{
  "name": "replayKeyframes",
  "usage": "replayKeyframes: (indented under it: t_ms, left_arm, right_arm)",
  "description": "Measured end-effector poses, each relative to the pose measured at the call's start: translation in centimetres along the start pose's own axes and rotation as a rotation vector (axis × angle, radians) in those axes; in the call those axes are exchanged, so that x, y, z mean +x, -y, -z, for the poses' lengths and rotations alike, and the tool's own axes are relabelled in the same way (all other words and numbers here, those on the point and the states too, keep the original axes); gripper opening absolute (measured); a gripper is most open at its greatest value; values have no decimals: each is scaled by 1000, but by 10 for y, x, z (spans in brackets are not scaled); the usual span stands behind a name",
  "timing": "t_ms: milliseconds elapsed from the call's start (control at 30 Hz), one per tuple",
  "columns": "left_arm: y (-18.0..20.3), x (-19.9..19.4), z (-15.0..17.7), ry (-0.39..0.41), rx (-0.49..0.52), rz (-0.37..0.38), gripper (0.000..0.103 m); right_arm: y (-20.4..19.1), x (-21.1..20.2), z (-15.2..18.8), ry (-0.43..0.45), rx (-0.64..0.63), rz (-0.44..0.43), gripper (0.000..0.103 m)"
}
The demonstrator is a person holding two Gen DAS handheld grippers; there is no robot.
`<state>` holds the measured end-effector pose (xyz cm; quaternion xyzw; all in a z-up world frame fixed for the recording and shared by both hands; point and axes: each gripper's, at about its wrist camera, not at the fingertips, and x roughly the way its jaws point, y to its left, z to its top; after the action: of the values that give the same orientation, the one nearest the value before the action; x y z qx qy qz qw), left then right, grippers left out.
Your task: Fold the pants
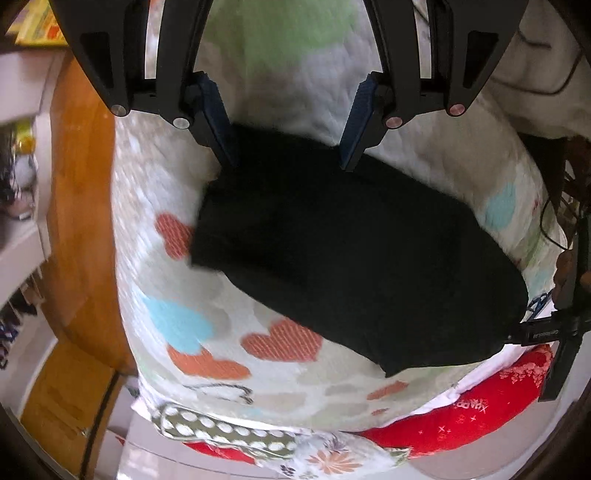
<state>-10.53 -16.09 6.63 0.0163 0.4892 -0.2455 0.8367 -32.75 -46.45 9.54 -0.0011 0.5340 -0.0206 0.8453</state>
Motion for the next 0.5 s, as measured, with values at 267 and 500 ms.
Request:
replayKeyframes:
  t_ms: [267, 500]
  left_arm:
    - [14, 4, 4, -20, 32, 4, 66]
    - [8, 5, 9, -41, 15, -8, 66]
  right_arm:
    - [4, -12, -58, 203, 3, -43, 64]
    - [-34, 72, -97, 48, -217, -30, 14]
